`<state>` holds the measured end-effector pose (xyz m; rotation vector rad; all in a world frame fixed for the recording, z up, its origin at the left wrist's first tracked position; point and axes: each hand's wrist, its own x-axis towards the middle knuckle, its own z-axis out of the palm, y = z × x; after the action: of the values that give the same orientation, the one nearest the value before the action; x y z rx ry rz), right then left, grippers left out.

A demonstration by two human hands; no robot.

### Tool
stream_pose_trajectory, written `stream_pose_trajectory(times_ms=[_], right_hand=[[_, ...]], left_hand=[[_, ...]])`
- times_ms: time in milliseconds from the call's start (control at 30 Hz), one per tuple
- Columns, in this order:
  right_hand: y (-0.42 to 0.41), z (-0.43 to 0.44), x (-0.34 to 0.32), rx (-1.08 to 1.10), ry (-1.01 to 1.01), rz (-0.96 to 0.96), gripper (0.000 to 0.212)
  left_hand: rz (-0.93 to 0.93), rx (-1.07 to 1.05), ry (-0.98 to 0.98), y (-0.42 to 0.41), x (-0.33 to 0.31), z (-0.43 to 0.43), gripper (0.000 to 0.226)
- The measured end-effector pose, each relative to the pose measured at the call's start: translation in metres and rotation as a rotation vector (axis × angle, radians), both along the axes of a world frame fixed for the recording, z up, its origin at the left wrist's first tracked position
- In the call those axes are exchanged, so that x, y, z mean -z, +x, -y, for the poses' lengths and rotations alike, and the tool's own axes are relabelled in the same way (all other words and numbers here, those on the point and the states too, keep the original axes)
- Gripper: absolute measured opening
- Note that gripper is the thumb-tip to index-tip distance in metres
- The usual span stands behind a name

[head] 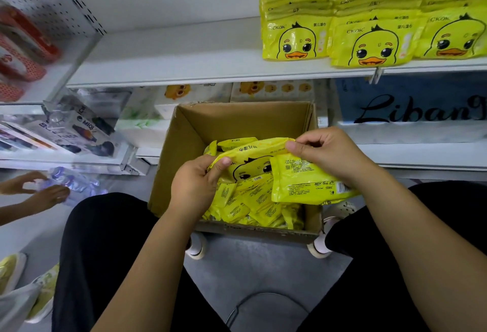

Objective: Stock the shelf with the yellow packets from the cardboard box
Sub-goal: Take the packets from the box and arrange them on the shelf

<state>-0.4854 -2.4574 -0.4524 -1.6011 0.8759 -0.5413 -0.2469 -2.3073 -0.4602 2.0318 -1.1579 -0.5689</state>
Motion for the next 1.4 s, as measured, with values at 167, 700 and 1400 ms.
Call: stream_pose_trajectory(times_ms=[167, 700, 1400], right_hand=[[-0.009, 0.014, -0.006, -0.036, -0.005, -0.009, 0.014], [-0.019, 0.061, -0.005, 0.452, -0.033, 0.035, 0.029], [0.049, 0.140, 0.030, 0.359, -0.158, -0.162, 0.089]], left_hand=[[-0.011, 0.083, -0.010, 0.003, -0.014, 0.015, 0.040], [-0.433, -0.102, -0.131, 0.006, -0.061, 0.181, 0.071], [-0.043, 0.133, -0.025, 0.014, -0.026, 0.294, 0.043]])
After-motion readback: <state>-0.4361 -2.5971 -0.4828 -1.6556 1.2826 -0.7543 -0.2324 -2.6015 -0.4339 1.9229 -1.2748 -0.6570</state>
